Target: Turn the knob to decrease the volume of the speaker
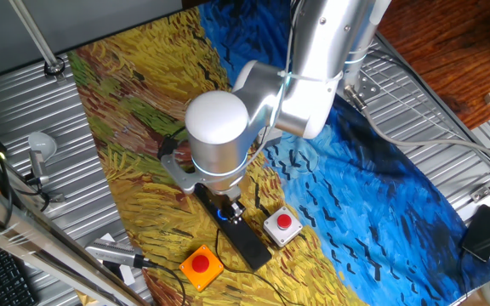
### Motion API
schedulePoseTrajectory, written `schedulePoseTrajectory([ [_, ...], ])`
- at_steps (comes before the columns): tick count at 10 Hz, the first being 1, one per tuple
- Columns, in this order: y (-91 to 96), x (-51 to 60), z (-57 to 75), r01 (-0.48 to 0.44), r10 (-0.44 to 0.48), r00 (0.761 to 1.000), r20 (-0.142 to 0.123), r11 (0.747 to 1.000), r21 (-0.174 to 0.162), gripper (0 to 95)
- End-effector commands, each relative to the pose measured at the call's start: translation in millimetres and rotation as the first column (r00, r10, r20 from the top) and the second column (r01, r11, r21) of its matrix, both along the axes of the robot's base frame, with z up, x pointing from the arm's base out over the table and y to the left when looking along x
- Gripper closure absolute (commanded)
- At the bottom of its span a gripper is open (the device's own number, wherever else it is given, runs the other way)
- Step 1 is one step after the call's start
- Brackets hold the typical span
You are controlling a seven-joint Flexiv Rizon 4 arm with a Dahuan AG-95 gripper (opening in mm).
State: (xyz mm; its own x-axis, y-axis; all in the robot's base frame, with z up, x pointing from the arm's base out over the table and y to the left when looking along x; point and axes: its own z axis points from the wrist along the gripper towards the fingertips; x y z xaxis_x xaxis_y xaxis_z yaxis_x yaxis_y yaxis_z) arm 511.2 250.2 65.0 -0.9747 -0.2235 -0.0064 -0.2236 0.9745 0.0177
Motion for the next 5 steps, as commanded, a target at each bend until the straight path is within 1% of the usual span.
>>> schedulePoseTrajectory([
  [1, 0.1, -0.3, -0.6, 0.001, -0.001, 1.000, 0.000, 1.000, 0.001, 76.0],
  [3, 0.0, -0.1, 0.5, -0.003, 0.003, 1.000, -0.002, 1.000, 0.001, 76.0],
  [4, 0.1, -0.2, -0.3, -0.020, 0.020, 1.000, -0.001, 1.000, 0.002, 95.0],
  [5, 0.3, -0.2, -0.6, -0.044, 0.044, 0.999, -0.001, 0.999, 0.002, 95.0],
])
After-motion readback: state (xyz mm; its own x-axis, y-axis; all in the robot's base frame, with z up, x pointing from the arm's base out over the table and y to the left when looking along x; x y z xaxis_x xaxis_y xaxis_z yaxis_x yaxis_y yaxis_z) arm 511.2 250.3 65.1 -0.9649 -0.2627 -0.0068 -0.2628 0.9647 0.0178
